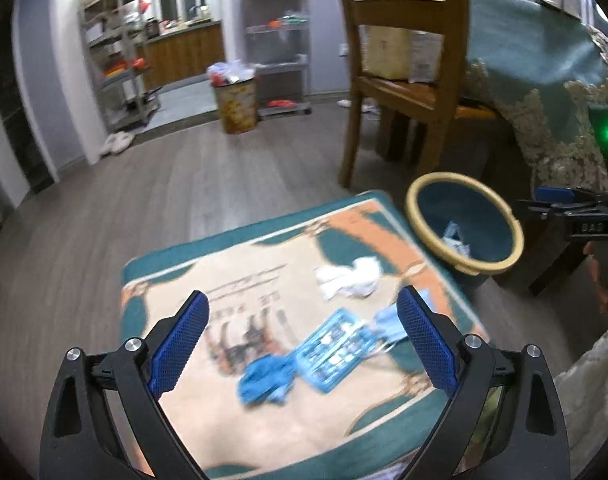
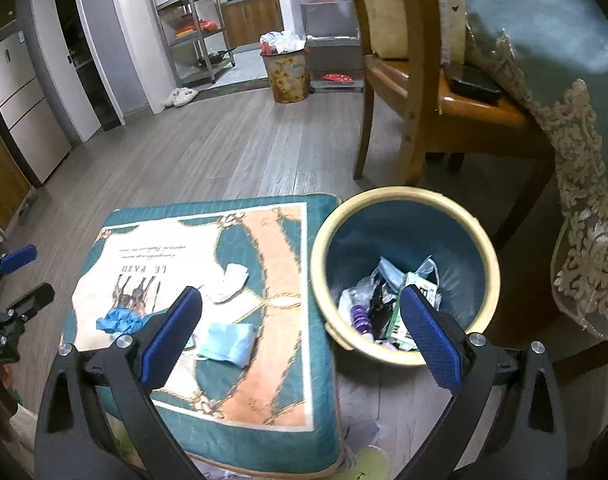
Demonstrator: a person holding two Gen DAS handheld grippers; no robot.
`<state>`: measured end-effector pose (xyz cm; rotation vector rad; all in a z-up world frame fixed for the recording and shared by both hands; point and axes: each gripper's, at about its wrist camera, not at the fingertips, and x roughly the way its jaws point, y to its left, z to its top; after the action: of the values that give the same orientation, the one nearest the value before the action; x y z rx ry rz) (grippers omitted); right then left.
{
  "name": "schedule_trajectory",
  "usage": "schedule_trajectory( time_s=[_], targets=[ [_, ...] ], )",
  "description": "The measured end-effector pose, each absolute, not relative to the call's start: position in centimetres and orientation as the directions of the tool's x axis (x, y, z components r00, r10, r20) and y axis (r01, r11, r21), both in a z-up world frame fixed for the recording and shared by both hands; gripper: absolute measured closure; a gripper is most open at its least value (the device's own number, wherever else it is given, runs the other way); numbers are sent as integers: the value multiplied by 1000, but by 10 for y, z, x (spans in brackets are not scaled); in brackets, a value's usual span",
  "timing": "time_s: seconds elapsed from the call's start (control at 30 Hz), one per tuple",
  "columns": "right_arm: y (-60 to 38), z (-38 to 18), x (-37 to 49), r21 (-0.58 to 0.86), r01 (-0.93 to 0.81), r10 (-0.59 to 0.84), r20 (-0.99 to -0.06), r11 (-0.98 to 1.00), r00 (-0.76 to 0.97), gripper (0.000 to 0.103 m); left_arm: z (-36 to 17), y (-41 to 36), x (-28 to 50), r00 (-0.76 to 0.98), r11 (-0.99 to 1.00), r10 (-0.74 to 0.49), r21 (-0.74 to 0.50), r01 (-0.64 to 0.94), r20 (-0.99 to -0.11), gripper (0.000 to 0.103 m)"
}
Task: Collect trash
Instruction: 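Move both open grippers back over the glove and mask on the cushion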
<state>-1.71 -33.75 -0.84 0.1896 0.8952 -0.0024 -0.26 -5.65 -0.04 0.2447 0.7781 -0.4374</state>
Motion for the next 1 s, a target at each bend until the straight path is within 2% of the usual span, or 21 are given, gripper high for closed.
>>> schedule_trajectory(
  time_s=[0.2,0.47,0.6,1.0],
  targets=[
    [-323,-9,-21,179,72,96,-777,981,623,6,-15,-15,0,625,916,-214,68,394,-751,9],
    [-312,-21,-17,153,63,84,-790,986,608,6,-30,3,9,597,935,-192,41,353,-779,9],
    [-308,-44,-11,152,63,89,-816,986,572,6,-38,1,15,581,941,-194,17,337,-791,9],
    [-282,-105,5,134,18,111,-885,991,452,7,-94,-17,32,457,922,-139,54,383,-878,10]
  ],
)
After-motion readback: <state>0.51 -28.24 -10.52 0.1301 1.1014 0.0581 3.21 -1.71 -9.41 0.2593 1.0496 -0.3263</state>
